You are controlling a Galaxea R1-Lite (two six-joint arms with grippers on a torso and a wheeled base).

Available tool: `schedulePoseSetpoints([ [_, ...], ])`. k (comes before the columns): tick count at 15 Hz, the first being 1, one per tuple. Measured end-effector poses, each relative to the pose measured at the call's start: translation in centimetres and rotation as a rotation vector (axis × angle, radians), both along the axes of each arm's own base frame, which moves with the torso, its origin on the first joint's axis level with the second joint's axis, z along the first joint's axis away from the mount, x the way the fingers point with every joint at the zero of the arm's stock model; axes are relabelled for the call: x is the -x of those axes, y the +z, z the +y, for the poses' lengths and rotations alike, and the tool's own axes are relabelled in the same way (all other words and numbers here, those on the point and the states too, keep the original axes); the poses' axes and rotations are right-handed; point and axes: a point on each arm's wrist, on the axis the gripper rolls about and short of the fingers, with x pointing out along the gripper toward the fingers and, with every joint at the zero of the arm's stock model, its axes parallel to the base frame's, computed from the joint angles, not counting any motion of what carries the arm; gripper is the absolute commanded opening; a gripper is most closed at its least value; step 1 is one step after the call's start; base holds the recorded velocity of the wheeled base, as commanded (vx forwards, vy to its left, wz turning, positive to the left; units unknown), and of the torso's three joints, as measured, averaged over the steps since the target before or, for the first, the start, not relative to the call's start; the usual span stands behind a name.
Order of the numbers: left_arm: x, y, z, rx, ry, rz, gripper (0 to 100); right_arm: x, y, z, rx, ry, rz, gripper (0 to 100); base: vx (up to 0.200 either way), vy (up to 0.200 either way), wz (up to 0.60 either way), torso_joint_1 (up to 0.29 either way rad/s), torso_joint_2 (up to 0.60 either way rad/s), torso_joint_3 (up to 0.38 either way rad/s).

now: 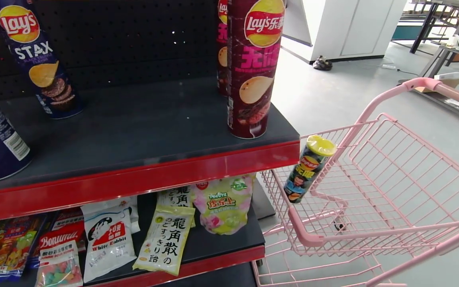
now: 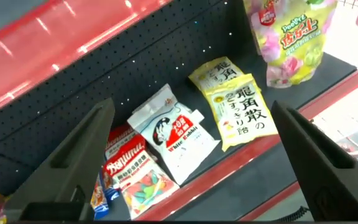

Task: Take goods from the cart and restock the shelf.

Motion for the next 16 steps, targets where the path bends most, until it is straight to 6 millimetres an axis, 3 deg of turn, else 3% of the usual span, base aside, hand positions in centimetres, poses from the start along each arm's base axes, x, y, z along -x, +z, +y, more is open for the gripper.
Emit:
schedulePoseSetpoints([
  [2, 0.0, -0.3, 0.0, -0.001, 0.0, 0.005, 100, -0.4, 0.3, 0.1, -0.006, -0.004, 0.007, 100, 0.0, 0.0, 0.0, -0.009, 0.03, 0.033],
  [5, 0.0, -0.9, 0.0, 0.023, 0.004, 0.017, 100, -2.6, 2.7, 0.7, -0.101, 0.025, -0.054, 100, 0.0, 0.0, 0.0, 0.0, 0.0, 0.0],
  [9, -0.1, -0.7, 0.0, 0.05, 0.019, 0.03, 100, -9.9, 5.7, 2.7, -0.202, 0.08, -0.063, 100, 0.0, 0.0, 0.0, 0.0, 0.0, 0.0],
  [13, -0.6, 0.9, -0.2, 0.167, 0.014, 0.064, 100, -17.3, 5.1, 5.2, -0.278, 0.218, 0.022, 100, 0.0, 0.0, 0.0, 0.0, 0.0, 0.0],
  [16, -0.7, 1.4, -0.3, 0.172, 0.013, 0.063, 100, -21.6, 3.1, 6.4, -0.322, 0.293, 0.063, 100, 0.0, 0.0, 0.0, 0.0, 0.0, 0.0],
])
